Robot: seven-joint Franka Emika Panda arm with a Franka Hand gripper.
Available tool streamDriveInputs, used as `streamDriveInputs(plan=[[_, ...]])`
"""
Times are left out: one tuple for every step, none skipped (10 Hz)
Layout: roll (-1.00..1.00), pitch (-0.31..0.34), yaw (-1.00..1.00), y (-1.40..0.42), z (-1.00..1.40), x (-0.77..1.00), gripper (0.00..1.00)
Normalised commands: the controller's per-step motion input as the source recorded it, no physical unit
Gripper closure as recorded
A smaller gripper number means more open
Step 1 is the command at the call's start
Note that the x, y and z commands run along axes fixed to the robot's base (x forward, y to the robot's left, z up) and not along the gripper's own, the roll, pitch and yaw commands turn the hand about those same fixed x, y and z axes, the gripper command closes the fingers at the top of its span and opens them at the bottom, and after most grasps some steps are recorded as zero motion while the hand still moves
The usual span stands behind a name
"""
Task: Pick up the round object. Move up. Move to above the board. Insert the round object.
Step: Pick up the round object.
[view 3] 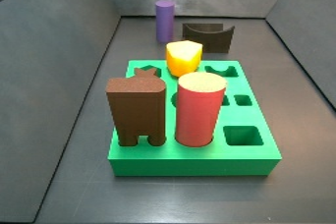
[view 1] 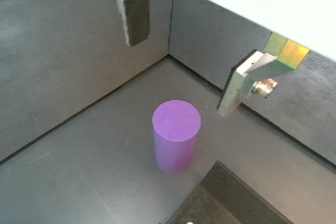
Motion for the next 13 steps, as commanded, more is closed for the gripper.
streamDriveInputs(plan=[[0.0,0.0,0.0,0.0,0.0,-0.03,0.0],[0.11,-0.083,0.01,0.0,-0.67,0.12,0.0],[0.11,-0.127,0.0,0.0,-0.89,0.1,0.0],[0.06,-0.136,0.0,0.0,-0.91,0.17,0.0],[0.06,-0.109,0.0,0.0,-0.96,0.14,0.0],[0.17,-0.067,0.07,0.0,-0.93,0.0,0.0],[0.22,-0.074,0.08,0.0,-0.91,-0.1,0.0],[0.24,-0.077,0.12,0.0,-0.87,-0.19,0.0],[0.25,-0.086,0.13,0.0,-0.86,-0.27,0.0],[0.26,-0.099,0.11,0.0,-0.85,-0.37,0.0],[0.19,-0.124,0.12,0.05,-0.9,-0.26,0.0],[0.0,-0.173,0.14,0.15,-0.37,-0.26,0.0],[0.0,0.0,0.0,0.0,0.0,0.0,0.0]])
